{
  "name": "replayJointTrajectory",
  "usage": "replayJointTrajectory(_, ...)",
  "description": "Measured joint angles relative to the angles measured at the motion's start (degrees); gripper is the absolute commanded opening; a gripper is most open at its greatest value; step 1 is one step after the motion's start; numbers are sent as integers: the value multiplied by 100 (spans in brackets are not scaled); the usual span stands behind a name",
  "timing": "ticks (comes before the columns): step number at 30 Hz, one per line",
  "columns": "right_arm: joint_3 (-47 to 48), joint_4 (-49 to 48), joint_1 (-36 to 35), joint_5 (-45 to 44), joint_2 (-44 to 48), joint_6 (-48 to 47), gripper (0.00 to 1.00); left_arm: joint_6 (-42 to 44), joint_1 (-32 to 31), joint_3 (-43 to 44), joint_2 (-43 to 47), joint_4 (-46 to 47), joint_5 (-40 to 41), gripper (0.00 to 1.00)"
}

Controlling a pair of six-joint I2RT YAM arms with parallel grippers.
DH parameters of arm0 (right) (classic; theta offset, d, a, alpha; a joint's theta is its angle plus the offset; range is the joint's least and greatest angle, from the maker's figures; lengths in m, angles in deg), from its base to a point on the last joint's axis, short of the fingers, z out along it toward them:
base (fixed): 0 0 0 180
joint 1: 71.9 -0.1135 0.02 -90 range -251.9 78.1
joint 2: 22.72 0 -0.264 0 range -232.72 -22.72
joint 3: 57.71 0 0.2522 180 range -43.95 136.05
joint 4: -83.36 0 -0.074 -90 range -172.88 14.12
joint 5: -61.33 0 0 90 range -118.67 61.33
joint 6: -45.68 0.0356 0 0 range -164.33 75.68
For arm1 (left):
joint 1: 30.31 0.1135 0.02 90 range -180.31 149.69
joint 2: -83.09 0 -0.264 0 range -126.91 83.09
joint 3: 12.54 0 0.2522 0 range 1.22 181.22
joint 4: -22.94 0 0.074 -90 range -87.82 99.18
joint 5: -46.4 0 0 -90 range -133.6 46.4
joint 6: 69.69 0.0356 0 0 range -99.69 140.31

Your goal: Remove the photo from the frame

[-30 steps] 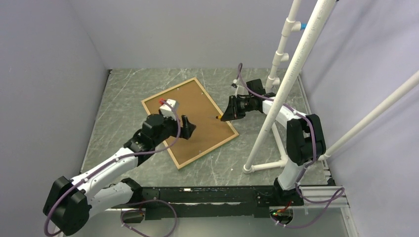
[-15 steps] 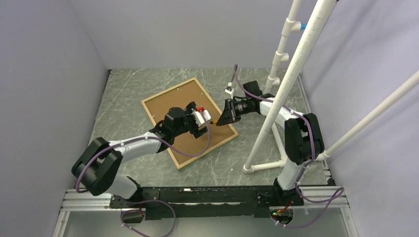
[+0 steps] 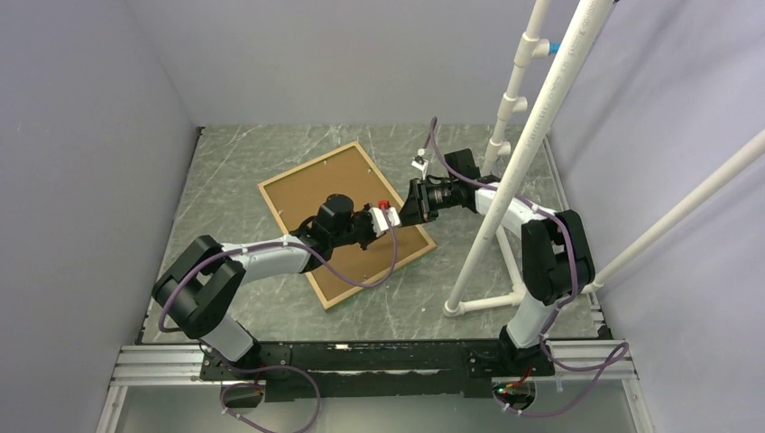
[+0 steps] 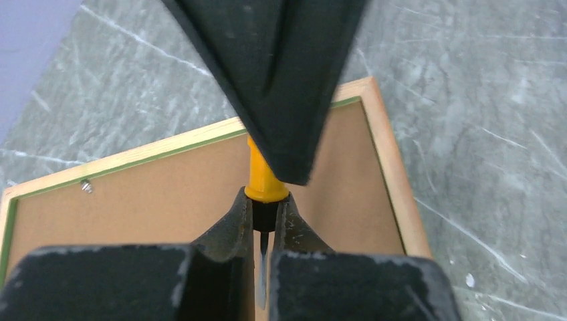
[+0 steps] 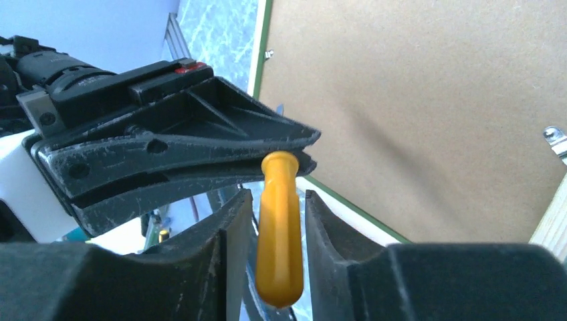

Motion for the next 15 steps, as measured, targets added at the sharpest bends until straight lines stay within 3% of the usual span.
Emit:
replayJointTrajectory(2, -229, -391, -9, -17, 138, 413, 61, -260, -2, -44, 9, 151, 144, 0)
replayJointTrajectory(5, -802, -1281, -61, -192, 487, 1209, 65, -879, 15, -219, 118, 457, 391, 0)
replayJointTrajectory(10, -1174, -2479, -109, -481, 675, 2262, 63, -1871, 26, -446, 297, 804, 610, 0)
replayJointTrajectory(15, -1167, -2929, -142, -938, 682, 2597, 51, -2461, 26, -514, 315, 933, 748, 0)
